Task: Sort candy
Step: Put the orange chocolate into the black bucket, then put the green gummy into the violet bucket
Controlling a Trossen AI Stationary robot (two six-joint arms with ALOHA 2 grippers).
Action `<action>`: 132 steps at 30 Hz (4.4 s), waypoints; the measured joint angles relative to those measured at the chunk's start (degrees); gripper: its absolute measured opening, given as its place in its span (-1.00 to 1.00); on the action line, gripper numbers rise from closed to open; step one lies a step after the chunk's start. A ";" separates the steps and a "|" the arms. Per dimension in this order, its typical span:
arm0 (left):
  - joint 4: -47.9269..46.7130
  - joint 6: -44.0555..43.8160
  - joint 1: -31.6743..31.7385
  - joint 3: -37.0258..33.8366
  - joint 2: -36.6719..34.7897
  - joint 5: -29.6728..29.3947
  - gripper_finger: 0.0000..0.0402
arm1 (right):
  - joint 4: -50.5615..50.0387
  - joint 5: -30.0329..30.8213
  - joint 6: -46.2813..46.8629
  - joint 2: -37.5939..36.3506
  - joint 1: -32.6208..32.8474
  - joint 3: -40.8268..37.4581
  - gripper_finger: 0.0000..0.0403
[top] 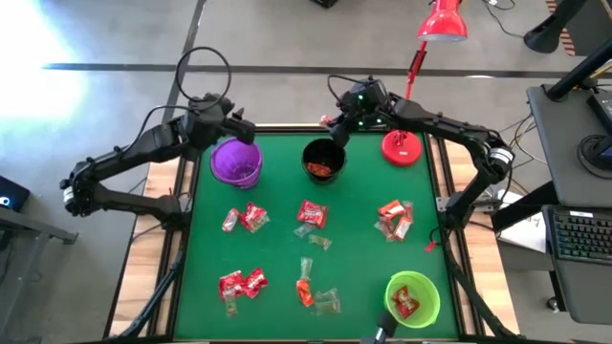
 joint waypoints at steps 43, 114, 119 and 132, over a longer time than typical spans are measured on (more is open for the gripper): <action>-10.48 -0.49 2.70 6.88 3.33 -5.40 -0.41 | 2.30 -2.57 5.57 -0.02 -1.05 0.00 -0.91; -16.29 15.28 2.57 6.88 -2.10 19.10 -0.35 | 1.30 -17.66 26.24 3.19 7.27 4.59 -0.54; -16.27 16.93 2.57 6.88 -1.72 21.18 -0.35 | -1.64 -25.13 25.83 3.26 8.51 4.59 -0.55; -16.49 17.99 2.52 6.88 -1.74 23.33 -0.35 | -17.06 -23.97 13.10 2.12 23.95 3.86 -0.56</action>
